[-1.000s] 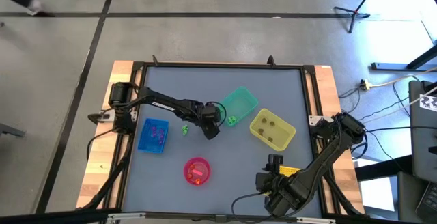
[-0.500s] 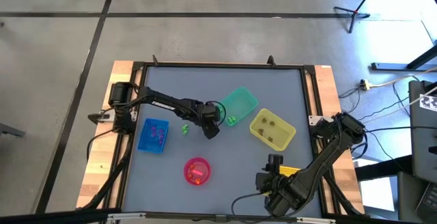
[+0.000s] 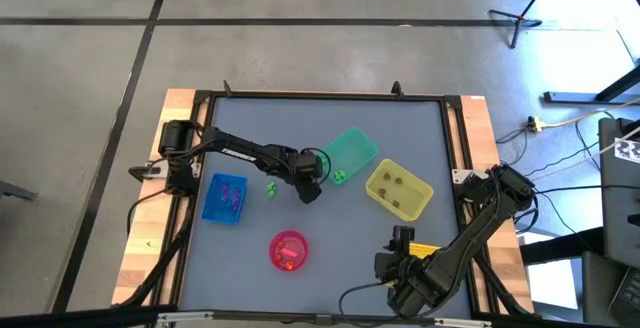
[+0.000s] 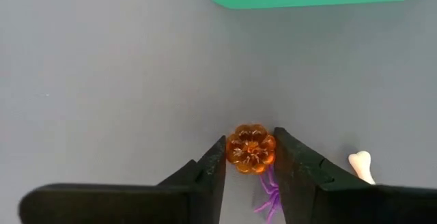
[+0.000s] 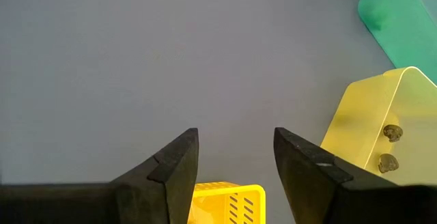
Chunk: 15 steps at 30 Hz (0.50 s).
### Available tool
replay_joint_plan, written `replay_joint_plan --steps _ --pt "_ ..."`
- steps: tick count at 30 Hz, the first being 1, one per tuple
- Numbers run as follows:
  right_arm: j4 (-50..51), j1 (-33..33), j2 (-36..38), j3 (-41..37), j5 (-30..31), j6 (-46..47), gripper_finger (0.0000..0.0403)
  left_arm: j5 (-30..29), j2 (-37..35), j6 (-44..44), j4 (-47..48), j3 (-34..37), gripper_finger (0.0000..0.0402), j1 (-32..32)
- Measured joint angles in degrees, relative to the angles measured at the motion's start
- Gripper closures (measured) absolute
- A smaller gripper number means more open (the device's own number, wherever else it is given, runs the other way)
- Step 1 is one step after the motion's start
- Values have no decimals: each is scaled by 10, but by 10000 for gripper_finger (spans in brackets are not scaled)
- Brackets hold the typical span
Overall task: Sort Halloween decoration
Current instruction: Put the orange pumpkin toy into the pink bowl
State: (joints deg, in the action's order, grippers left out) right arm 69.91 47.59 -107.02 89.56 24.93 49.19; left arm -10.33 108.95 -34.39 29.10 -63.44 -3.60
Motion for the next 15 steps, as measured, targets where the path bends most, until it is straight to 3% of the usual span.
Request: replay_joint_plan --steps 15 --pt "0 0 0 0 0 0 214 16 5 36 30 -40 318 0"
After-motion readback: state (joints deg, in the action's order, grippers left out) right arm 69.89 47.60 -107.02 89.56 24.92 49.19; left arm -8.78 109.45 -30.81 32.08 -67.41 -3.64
